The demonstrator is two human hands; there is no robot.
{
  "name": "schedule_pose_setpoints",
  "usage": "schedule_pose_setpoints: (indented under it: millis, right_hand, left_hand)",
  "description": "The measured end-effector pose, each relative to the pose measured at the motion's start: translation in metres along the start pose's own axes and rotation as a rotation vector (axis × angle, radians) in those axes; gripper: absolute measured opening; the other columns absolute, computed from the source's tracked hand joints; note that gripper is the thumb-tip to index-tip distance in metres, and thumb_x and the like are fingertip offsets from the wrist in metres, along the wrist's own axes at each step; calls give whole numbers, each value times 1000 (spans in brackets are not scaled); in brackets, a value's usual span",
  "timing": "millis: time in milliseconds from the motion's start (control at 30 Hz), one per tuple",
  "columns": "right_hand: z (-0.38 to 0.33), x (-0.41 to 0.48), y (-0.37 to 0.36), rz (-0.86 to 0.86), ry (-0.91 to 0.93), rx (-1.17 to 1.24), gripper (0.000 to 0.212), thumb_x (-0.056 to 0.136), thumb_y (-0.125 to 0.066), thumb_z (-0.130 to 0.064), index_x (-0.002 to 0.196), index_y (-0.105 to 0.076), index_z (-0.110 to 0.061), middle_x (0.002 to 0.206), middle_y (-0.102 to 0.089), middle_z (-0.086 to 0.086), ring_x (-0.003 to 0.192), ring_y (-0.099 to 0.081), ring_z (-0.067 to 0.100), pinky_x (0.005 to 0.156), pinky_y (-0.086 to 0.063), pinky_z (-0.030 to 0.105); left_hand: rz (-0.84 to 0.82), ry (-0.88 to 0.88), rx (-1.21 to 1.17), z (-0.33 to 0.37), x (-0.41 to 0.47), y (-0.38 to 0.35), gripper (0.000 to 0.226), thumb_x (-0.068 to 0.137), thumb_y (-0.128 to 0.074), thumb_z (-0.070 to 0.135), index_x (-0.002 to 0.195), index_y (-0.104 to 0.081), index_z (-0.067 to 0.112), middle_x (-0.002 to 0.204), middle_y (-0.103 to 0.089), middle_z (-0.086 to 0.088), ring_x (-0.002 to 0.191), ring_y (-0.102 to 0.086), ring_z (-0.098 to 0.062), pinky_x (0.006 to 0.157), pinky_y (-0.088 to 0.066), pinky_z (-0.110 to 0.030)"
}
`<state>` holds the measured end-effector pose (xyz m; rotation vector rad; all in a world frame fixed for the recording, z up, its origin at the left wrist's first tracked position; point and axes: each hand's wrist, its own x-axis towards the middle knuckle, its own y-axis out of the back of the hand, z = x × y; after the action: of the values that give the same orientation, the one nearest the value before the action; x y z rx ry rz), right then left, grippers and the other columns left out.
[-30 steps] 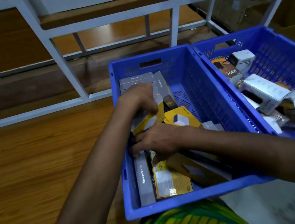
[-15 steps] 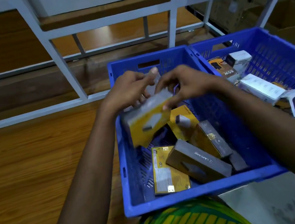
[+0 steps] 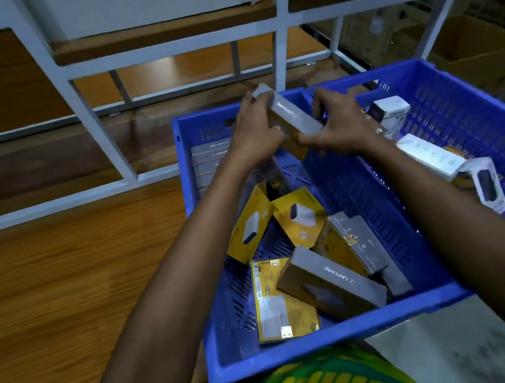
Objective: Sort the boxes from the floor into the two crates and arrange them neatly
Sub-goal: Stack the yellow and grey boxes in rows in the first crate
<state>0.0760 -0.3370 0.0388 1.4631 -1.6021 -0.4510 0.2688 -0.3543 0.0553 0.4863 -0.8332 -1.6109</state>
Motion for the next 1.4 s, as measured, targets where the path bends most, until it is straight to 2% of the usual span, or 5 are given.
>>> schedule_pose_setpoints:
  millis: [300, 500, 700, 1100, 1400]
  right_hand:
    - [-19, -6, -29, -496, -131, -653, 59, 86, -70, -56, 121, -50, -13, 118, -63, 18, 108, -61, 39, 73, -40, 40]
    - [-83, -30, 2, -1109, -115, -189, 54, 72, -79, -67, 98, -71, -20, 85, -76, -4, 74, -75, 18, 60, -59, 30]
    - [-99, -60, -49, -1449, -20, -380, 55, 71, -89, -49, 111, -70, -16, 85, -77, 1, 72, -77, 20, 56, -58, 28]
    - [-37, -1, 68, -616, -197, 219, 9, 94, -68, -12, 99, -72, -7, 86, -75, 4, 72, -63, 28, 57, -55, 25]
    - [-29, 7, 18, 342, -31, 62, 31, 76, -75, -40, 87, -66, -13, 76, -69, -1, 65, -65, 11, 61, -55, 36]
  left_hand:
    - [-448, 28, 31, -32, -12, -54, 44, 81, -63, 30, 121, -68, 12, 110, -73, -13, 105, -68, -28, 88, -54, -38]
    - [-186, 180, -425, -13, -15, -12, 38, 91, -43, -16, 116, -67, -1, 104, -72, -23, 85, -73, -39, 73, -63, -45]
    - [-553, 174, -291, -23, -31, 0, 18, 91, -62, -8, 107, -70, -7, 92, -74, -25, 75, -74, -37, 72, -64, -44]
    - [-871, 325, 5, -44, -33, -14, 20, 102, -53, 3, 106, -65, -14, 96, -72, -27, 80, -77, -34, 80, -63, -44]
    - [-1197, 145, 701, -26, -57, -91, 110, 66, -88, 57, 149, -36, 5, 136, -58, -9, 106, -59, -28, 84, -52, -36]
